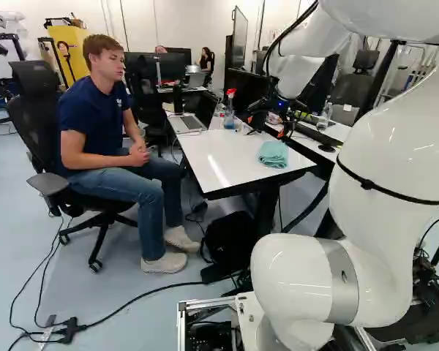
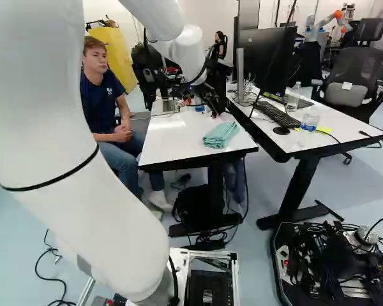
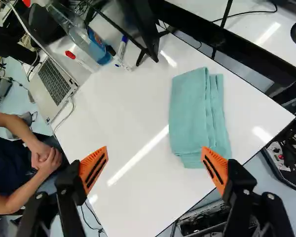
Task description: Clean the table with the green towel
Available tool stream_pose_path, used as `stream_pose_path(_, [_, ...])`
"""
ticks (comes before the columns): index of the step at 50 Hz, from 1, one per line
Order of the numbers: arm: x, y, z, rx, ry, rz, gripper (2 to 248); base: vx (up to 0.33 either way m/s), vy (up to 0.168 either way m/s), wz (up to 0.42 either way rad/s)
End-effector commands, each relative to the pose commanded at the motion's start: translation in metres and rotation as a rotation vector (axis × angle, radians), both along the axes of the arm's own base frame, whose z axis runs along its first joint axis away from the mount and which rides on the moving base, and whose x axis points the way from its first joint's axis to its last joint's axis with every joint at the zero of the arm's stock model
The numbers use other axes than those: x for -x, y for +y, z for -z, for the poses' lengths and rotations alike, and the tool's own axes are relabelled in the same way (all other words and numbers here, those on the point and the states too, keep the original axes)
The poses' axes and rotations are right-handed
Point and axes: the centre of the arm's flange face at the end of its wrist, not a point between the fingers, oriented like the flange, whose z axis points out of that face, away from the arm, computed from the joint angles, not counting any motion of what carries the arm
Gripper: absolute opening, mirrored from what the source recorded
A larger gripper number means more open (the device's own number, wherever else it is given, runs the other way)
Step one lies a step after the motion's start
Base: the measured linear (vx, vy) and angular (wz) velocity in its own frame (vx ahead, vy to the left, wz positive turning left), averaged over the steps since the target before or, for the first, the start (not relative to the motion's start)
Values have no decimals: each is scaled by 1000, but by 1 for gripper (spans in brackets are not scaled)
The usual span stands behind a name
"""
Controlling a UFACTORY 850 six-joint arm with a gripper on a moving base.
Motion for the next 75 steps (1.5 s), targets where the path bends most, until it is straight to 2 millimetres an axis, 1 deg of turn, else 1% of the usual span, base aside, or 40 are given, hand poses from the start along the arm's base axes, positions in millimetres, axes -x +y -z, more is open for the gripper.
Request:
stream_pose_path(19, [11, 11, 20, 61, -36, -11, 247, 0, 0, 0])
stream_pose_path(40, [31, 27, 50, 151, -98, -39, 247, 0, 0, 0])
stream_pose_path(58, [57, 45, 80, 240, -174, -81, 247, 0, 0, 0])
stream_pose_path(75, [89, 66, 112, 324, -267, -140, 247, 0, 0, 0])
